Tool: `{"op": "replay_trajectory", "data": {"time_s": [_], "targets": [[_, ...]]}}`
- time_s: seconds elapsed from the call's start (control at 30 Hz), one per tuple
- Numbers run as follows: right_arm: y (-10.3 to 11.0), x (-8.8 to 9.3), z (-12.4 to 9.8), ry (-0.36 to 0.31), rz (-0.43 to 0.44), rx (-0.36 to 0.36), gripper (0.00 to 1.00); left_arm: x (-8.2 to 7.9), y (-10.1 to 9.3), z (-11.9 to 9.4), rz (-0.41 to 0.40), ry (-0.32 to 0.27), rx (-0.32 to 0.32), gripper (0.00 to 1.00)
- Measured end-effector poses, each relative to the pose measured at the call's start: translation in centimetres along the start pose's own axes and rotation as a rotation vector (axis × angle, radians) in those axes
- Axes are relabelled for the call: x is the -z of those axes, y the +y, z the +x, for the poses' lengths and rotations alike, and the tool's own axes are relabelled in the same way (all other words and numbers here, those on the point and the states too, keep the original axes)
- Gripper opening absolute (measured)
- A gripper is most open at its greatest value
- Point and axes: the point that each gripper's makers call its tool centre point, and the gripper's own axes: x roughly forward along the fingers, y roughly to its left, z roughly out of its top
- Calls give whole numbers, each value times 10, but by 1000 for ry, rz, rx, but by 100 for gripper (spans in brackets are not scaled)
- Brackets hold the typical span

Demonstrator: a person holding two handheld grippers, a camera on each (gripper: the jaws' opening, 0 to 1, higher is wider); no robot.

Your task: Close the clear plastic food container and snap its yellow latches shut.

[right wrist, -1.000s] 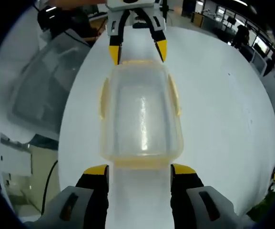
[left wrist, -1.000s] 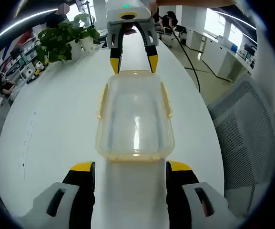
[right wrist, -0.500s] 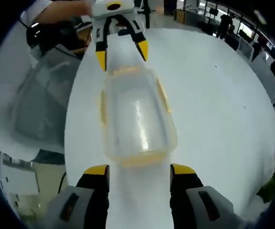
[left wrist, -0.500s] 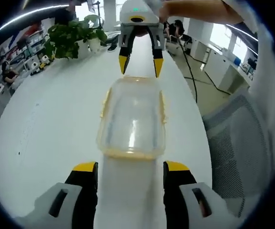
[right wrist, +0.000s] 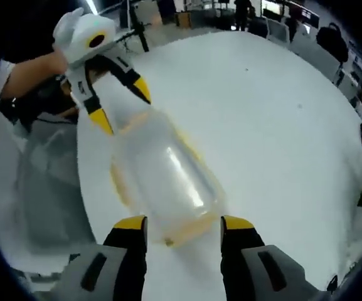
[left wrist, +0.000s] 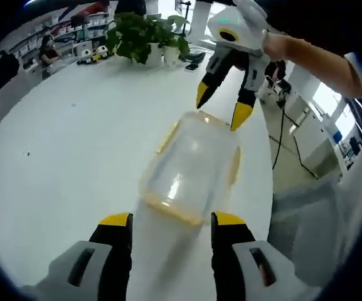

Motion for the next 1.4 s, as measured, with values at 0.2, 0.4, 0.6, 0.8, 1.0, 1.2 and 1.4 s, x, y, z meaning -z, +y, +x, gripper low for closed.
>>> {"op": "replay_trajectory", "data": {"time_s": [0.2,0.4,0.6,0.8,1.0,1.2,1.4], "targets": [[-6,1,-1,-16,184,66,45,1,-2,-1,-100,11,-48,48],[-4,13,1,15,301,92,45,9,-7,5,-236,25,-46,46],[-4,16,4,-7,422,109,44,5,-5,5,-382,-6,-14,45],[-8,16,7,-38,547,108,46,-3,-12,7,-475,-28,9,42],[-3,14,11,-50,600,79,43,-1,-18,17,-508,-18,18,40],[1,13,13,-53,615,62,39,7,-16,19,-485,14,-14,34],[3,13,14,-63,621,64,36,5,-17,20,-481,18,-19,32]]}}
